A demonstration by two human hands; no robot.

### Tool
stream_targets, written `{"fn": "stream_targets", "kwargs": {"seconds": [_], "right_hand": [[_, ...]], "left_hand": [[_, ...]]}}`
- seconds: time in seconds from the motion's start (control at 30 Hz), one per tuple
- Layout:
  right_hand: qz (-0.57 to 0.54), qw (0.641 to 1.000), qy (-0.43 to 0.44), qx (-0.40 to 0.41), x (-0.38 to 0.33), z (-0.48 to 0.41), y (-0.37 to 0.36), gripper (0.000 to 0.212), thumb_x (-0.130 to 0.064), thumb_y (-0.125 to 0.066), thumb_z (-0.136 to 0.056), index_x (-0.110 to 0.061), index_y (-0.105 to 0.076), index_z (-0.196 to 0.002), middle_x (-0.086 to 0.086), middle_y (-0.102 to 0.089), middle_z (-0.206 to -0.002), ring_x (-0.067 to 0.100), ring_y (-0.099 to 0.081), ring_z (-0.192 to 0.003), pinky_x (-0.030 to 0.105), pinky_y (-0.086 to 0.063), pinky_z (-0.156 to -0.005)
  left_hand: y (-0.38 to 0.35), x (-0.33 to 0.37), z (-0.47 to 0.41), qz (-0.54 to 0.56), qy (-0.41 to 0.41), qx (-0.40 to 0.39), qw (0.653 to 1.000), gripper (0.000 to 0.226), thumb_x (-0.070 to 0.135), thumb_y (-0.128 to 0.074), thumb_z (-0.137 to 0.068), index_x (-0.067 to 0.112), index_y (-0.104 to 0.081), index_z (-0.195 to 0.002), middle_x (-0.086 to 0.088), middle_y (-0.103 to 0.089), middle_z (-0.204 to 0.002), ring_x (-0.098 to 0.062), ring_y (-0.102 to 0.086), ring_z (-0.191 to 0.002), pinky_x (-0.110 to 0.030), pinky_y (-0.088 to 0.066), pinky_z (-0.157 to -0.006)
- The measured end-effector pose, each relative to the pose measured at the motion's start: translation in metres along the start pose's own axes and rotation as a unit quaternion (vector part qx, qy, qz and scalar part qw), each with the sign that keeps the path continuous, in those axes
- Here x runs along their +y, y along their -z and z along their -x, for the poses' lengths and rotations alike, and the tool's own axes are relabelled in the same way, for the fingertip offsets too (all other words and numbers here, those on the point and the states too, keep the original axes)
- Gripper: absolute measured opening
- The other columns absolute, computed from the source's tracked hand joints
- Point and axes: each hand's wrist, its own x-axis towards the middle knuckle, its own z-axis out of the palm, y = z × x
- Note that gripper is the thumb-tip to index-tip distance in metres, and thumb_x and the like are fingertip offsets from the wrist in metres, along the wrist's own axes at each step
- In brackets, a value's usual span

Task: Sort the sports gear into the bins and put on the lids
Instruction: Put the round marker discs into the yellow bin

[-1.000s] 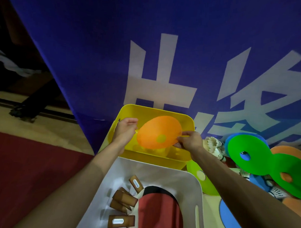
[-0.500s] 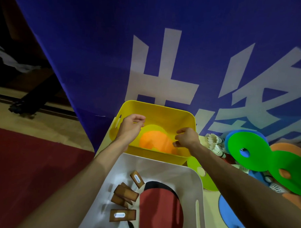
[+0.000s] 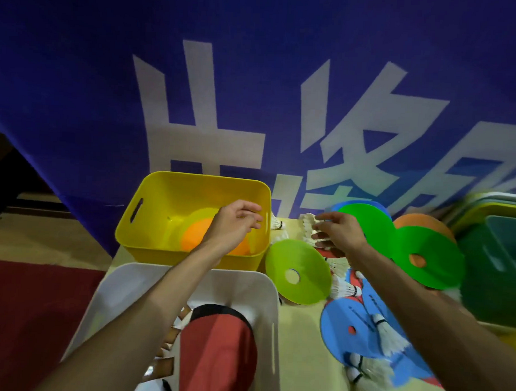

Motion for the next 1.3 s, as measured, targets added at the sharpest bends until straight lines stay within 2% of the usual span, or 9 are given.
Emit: {"fn": "stream_targets", "kwargs": {"seconds": [0.23,0.33,0.53,0.6,0.7,0.83,1.1,1.23,1.3], "right_hand": [[0.001,0.998,-0.055,-0.017,0.059,-0.009,0.067,0.02,0.004,-0.049,-0.093,0.002,-0.058,-0.11,0.018,-0.063,-0.082,0.022,-0.059,-0.059,0.022,-0.052,-0.042],[0.002,0.996,-0.078,-0.047,0.088,-0.014,0.081,0.016,0.004,-0.047,-0.093,0.005,-0.058,-0.103,0.018,-0.062,-0.081,0.024,-0.057,-0.058,0.023,-0.051,-0.044],[-0.002,0.98,-0.156,-0.124,0.144,-0.017,0.067,0.017,-0.014,-0.058,-0.091,-0.005,-0.062,-0.077,0.012,-0.064,-0.068,0.021,-0.059,-0.051,0.029,-0.052,-0.053],[0.0,0.973,-0.178,-0.145,0.161,-0.023,0.057,0.015,-0.023,-0.059,-0.09,-0.009,-0.064,-0.086,0.009,-0.068,-0.071,0.019,-0.064,-0.058,0.028,-0.052,-0.059],[0.02,0.967,-0.198,-0.161,0.176,-0.033,0.046,0.038,-0.029,-0.058,-0.091,-0.001,-0.057,-0.118,0.009,-0.074,-0.079,0.026,-0.069,-0.093,0.029,-0.053,-0.067],[0.025,0.949,-0.276,-0.151,0.185,-0.029,0.034,0.05,-0.042,-0.059,-0.091,0.007,-0.062,-0.099,0.015,-0.067,-0.065,0.025,-0.065,-0.044,0.026,-0.05,-0.037],[-0.038,0.965,-0.225,-0.13,0.189,-0.024,0.013,0.036,-0.027,-0.065,-0.09,0.002,-0.063,-0.069,0.013,-0.068,-0.063,0.033,-0.068,-0.054,0.048,-0.059,-0.066],[-0.027,0.963,-0.207,-0.169,0.185,-0.028,0.02,0.008,-0.016,-0.06,-0.09,-0.01,-0.059,-0.086,-0.002,-0.069,-0.056,0.011,-0.066,-0.049,0.028,-0.057,-0.052],[0.032,0.963,-0.194,-0.182,0.182,-0.028,0.029,0.011,-0.019,-0.063,-0.087,-0.01,-0.06,-0.083,0.002,-0.071,-0.062,0.015,-0.071,-0.067,0.027,-0.057,-0.059]], "left_hand": [[-0.072,-0.001,0.006,-0.03,0.024,-0.027,0.999,0.023,-0.004,-0.045,-0.092,0.01,-0.061,-0.1,-0.007,-0.066,-0.09,-0.014,-0.063,-0.077,-0.015,-0.048,-0.067],[-0.1,-0.007,0.005,-0.04,0.044,-0.019,0.998,0.023,-0.003,-0.046,-0.092,0.012,-0.062,-0.097,-0.005,-0.067,-0.09,-0.016,-0.064,-0.08,-0.025,-0.048,-0.073],[-0.141,-0.028,0.009,-0.042,0.088,0.025,0.995,0.021,-0.003,-0.047,-0.092,0.01,-0.063,-0.097,-0.006,-0.068,-0.091,-0.017,-0.064,-0.08,-0.023,-0.048,-0.071],[-0.149,-0.035,0.013,-0.041,0.105,0.04,0.993,0.021,-0.004,-0.047,-0.092,0.009,-0.063,-0.098,-0.007,-0.067,-0.09,-0.017,-0.063,-0.078,-0.024,-0.047,-0.072],[-0.159,-0.045,0.019,-0.029,0.124,0.064,0.99,0.028,-0.007,-0.046,-0.091,0.015,-0.062,-0.087,-0.005,-0.066,-0.084,-0.014,-0.062,-0.072,-0.024,-0.047,-0.07],[-0.167,-0.055,0.034,-0.019,0.136,0.085,0.987,0.028,-0.003,-0.047,-0.093,0.018,-0.064,-0.086,-0.003,-0.068,-0.084,-0.009,-0.065,-0.069,-0.024,-0.048,-0.069],[-0.178,-0.062,0.057,-0.019,0.168,0.124,0.978,0.029,-0.005,-0.042,-0.091,0.015,-0.064,-0.091,-0.004,-0.067,-0.089,-0.017,-0.065,-0.078,-0.023,-0.051,-0.073],[-0.178,-0.069,0.061,-0.014,0.167,0.14,0.976,0.03,-0.004,-0.044,-0.092,0.018,-0.065,-0.087,-0.004,-0.067,-0.088,-0.017,-0.066,-0.075,-0.024,-0.051,-0.072],[-0.18,-0.072,0.063,-0.01,0.168,0.146,0.975,0.031,-0.006,-0.044,-0.092,0.017,-0.064,-0.086,-0.005,-0.066,-0.086,-0.018,-0.065,-0.074,-0.022,-0.05,-0.069]]}}
